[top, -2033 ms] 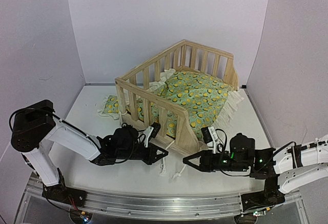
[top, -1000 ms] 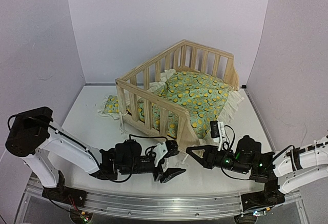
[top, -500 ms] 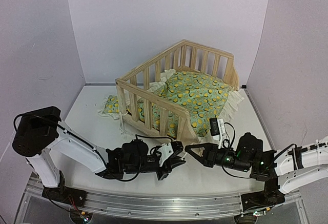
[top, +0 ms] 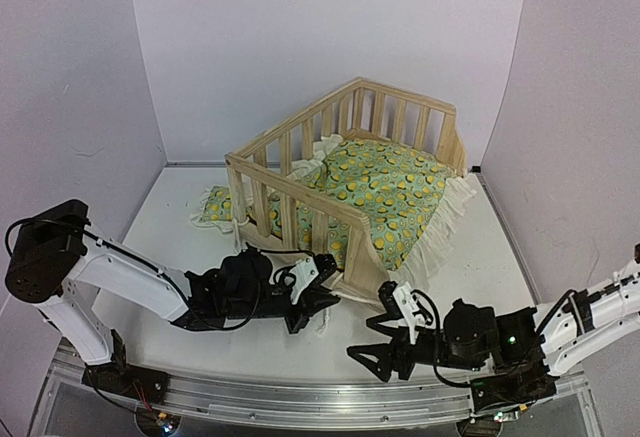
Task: Set up the pet bed
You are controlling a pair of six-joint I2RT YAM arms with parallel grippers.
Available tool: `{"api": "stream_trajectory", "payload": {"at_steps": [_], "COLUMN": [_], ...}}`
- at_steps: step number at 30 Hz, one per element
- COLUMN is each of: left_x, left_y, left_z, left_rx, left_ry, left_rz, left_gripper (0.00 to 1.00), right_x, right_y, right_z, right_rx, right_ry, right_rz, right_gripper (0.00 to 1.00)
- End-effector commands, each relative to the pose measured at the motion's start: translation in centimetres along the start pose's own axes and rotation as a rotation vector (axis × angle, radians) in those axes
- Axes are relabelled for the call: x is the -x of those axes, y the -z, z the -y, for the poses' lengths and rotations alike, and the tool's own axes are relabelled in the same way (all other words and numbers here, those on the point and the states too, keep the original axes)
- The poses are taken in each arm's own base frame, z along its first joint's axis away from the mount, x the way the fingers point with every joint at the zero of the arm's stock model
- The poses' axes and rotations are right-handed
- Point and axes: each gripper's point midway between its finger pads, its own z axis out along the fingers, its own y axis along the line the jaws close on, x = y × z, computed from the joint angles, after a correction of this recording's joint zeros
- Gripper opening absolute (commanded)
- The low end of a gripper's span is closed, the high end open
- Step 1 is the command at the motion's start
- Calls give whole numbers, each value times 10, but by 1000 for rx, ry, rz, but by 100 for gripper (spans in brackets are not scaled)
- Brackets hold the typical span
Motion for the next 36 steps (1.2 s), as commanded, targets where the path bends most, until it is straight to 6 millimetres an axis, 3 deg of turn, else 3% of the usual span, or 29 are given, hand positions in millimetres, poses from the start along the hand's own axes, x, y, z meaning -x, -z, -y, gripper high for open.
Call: {"api": "stream_trajectory", "payload": {"at_steps": [1, 10, 14, 19, 24, 28, 32, 36], "left_x": [14, 20, 21, 15, 12, 11, 8, 7], "left_y": [3, 6, 6, 3, 4, 3, -2, -1], "left_z": [-1, -23, -23, -28, -30, -28, -26, -26], "left_rx": [-27, 5, -3, 3, 11, -7, -22, -18], "left_ry": [2, -29, -38, -33, -30, -18, -11, -10], "left_rz": [22, 11, 6, -10, -18, -19, -27, -29], "left_gripper": [0, 0, 0, 0, 0, 0, 0, 0], "right_x": [34, 8, -1, -23, -36, -38, -38, -34], "right_y": [-8, -61, -79, -95, -108, -118, -120, -113], "right_z": [9, 15, 25, 52, 74, 76, 76, 74], "right_rx": [-204, -390, -440, -530, -593, -602, -603, -575], "right_ry": [34, -37, -84, -164, -176, -167, -158, -154], "right_rz": [236, 251, 239, 206, 188, 182, 191, 192], "right_gripper": [81, 89, 85, 76, 76, 76, 63, 26]}}
